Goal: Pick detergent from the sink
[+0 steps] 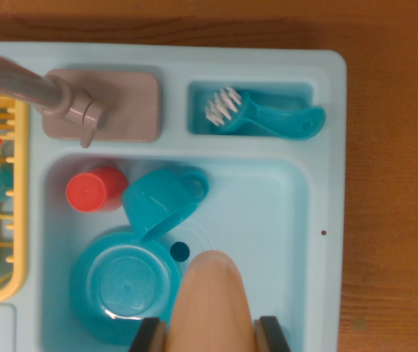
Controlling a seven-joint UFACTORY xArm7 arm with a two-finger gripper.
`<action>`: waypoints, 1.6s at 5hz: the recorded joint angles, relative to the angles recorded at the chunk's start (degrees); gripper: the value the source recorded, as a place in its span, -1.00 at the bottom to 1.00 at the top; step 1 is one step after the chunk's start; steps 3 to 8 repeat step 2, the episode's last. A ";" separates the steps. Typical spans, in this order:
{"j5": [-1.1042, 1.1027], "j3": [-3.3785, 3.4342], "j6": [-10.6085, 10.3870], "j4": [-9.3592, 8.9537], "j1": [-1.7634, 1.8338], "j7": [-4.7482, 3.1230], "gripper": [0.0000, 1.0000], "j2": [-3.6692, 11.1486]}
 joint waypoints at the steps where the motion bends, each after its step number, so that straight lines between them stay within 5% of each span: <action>1: -0.06 -0.01 0.58 0.39 0.01 0.06 1.00 -0.20; 8: -0.06 -0.01 0.58 0.39 0.01 0.06 1.00 -0.20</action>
